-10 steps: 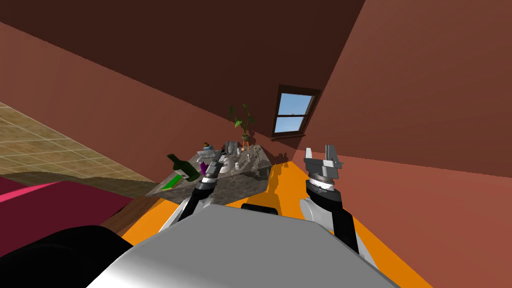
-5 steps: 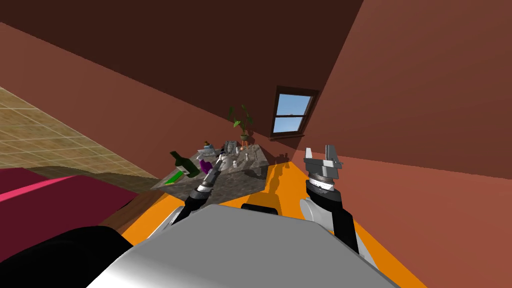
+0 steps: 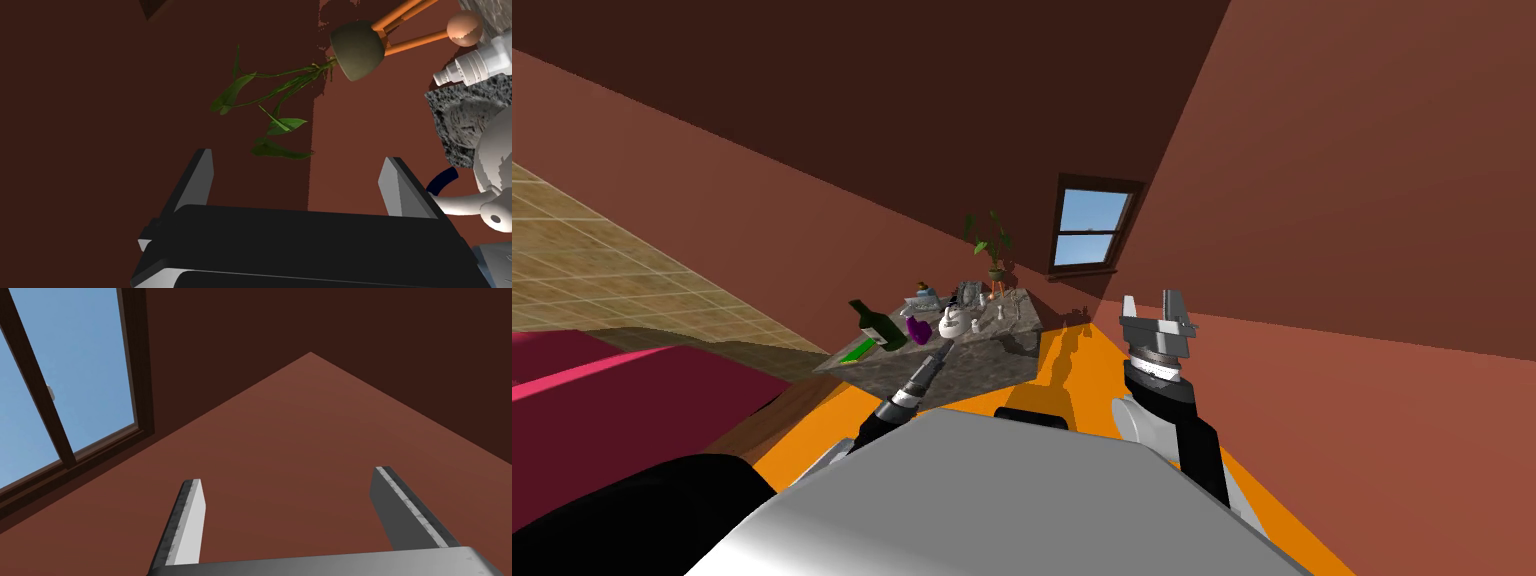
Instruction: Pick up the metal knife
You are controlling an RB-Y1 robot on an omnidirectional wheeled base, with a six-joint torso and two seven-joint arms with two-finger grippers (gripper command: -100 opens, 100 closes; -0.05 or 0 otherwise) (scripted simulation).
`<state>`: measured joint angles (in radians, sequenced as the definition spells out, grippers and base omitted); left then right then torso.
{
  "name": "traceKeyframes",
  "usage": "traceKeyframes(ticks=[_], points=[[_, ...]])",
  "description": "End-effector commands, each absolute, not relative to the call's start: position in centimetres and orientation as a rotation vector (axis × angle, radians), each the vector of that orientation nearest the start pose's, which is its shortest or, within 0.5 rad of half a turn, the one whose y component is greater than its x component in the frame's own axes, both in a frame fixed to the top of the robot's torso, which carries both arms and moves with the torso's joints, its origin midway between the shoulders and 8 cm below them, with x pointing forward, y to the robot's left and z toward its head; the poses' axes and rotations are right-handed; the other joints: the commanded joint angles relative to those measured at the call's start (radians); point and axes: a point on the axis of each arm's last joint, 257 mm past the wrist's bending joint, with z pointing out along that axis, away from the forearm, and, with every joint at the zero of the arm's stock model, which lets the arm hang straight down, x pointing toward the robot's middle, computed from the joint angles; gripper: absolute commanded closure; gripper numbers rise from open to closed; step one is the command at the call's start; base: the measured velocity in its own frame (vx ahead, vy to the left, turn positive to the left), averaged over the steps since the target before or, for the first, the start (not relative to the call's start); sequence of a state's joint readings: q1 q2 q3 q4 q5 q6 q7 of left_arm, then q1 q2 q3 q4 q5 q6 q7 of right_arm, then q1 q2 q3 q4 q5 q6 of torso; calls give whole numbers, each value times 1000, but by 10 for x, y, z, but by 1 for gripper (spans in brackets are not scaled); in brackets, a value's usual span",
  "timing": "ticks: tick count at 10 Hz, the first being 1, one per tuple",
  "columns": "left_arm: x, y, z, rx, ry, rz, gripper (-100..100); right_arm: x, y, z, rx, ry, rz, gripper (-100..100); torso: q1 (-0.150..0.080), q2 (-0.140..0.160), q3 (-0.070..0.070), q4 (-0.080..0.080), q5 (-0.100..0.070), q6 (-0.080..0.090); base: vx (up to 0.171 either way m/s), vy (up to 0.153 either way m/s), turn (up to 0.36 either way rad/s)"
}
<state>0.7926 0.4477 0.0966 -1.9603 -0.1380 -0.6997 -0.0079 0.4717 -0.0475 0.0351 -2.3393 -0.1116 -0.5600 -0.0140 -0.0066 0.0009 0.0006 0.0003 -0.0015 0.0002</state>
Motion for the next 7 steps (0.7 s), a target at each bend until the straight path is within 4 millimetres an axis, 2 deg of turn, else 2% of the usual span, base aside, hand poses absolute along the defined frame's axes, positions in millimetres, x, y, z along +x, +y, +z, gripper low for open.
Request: traceKeyframes(ticks=[1, 4, 6, 7], points=[[276, 339, -196, -502, 1426, -941, -100, 322, -270, 69, 588, 479, 1466, 0, 0, 0, 0, 0, 0, 0, -10, -179, -8], [252, 356, -228, -528, 1537, -902, -100, 322, -270, 69, 588, 479, 1466, 0, -2, -1, -1, 0, -1, 0, 2, -122, -5], [213, 376, -263, -560, 1683, -868, -100, 322, -270, 69, 588, 479, 1466, 0, -1, -1, -1, 0, 0, 0, 5, -153, -51], [210, 382, -269, -565, 1704, -854, -100, 322, -270, 69, 588, 479, 1466, 0, -5, -1, -1, 0, -1, 0, 26, -144, -10]])
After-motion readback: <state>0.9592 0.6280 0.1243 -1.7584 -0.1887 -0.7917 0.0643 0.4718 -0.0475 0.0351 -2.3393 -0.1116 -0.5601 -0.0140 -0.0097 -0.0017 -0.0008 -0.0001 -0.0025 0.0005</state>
